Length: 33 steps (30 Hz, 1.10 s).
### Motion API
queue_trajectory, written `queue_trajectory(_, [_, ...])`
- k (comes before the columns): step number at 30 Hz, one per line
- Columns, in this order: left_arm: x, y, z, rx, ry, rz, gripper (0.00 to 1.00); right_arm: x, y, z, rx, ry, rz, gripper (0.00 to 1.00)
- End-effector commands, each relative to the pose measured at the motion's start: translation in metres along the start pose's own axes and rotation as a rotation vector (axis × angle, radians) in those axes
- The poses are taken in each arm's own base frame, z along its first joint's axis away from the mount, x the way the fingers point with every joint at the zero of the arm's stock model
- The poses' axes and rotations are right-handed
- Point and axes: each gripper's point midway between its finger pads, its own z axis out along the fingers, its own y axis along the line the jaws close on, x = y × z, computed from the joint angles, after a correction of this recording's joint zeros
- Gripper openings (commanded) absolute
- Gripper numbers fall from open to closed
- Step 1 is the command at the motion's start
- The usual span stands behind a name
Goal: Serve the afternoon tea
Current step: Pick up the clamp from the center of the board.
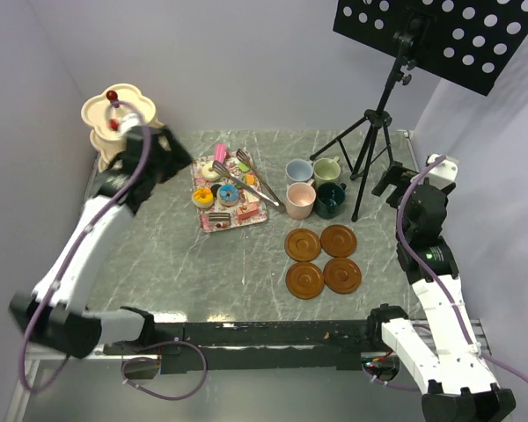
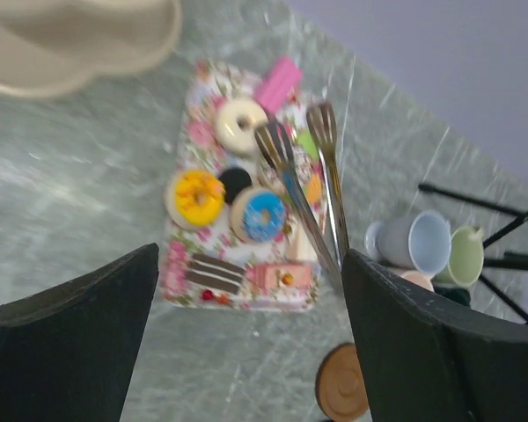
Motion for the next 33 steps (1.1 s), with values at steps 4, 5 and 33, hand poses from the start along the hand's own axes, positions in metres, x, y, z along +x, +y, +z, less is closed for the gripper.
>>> queue_trajectory(4, [0.078, -0.065, 0.042, -0.101, 0.136, -0.068, 0.92, 0.002, 0.02, -0.006, -0.085, 0.06, 0.113, 1.0])
queue_trajectory(5, [0.091, -0.071, 0.049, -0.106, 0.16, -0.081, 0.92, 0.006, 0.022, -0.007, -0.095, 0.073, 0.121, 1.0])
queue_trajectory(33, [0.211, -0.084, 0.181, -0.336, 0.223, -0.054, 0.54, 0.02, 0.045, -0.02, -0.238, 0.126, 0.181, 1.0])
